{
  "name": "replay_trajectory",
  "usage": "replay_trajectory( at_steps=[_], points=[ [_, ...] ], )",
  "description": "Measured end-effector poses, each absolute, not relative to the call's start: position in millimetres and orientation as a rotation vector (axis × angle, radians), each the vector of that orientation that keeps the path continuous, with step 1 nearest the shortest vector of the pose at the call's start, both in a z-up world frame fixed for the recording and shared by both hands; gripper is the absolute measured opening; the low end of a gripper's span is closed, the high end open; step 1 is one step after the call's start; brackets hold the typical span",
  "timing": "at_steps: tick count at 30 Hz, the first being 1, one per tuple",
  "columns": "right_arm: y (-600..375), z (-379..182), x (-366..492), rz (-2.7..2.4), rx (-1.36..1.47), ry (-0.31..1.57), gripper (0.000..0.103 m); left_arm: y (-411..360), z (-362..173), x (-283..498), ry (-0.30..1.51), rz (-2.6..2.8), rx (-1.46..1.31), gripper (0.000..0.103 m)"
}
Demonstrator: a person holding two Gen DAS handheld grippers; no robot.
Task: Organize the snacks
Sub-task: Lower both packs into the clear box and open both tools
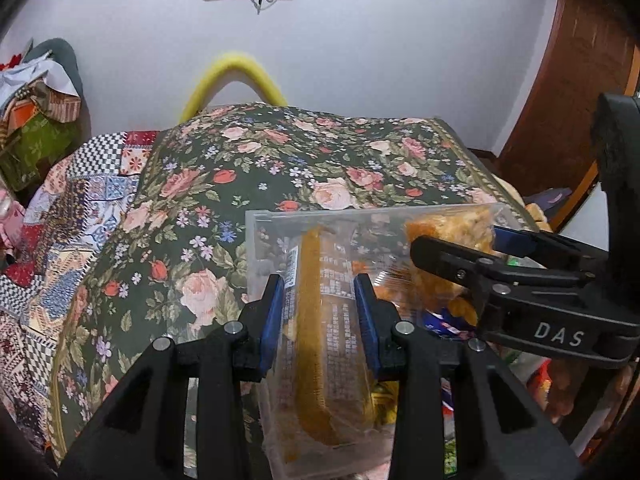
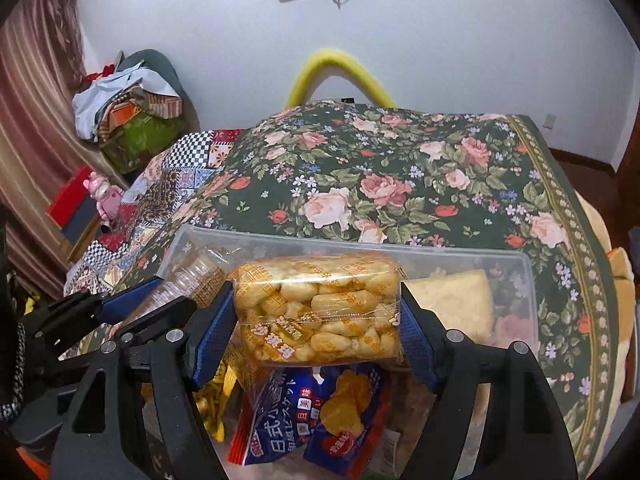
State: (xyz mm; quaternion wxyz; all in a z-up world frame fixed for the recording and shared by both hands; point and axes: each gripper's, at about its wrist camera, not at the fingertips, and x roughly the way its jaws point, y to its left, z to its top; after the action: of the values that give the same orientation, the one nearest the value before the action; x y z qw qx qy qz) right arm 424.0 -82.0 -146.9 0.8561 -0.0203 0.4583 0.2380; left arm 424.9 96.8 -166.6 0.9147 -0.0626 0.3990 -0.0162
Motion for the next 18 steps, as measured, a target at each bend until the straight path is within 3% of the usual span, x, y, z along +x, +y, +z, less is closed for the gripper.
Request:
replay_trajectory(
  at_steps=[15,18],
  points=[
    [-95,-116,403,0.461,-0.054,0.906,0.080,105,-141,398,0.799,-0.049,-0.169,0.038],
    [-102,-107,389,0.452,-0.081,0.878,0.080,101,-131,380,0.784,-0.053,-0.147,0.043]
  ],
)
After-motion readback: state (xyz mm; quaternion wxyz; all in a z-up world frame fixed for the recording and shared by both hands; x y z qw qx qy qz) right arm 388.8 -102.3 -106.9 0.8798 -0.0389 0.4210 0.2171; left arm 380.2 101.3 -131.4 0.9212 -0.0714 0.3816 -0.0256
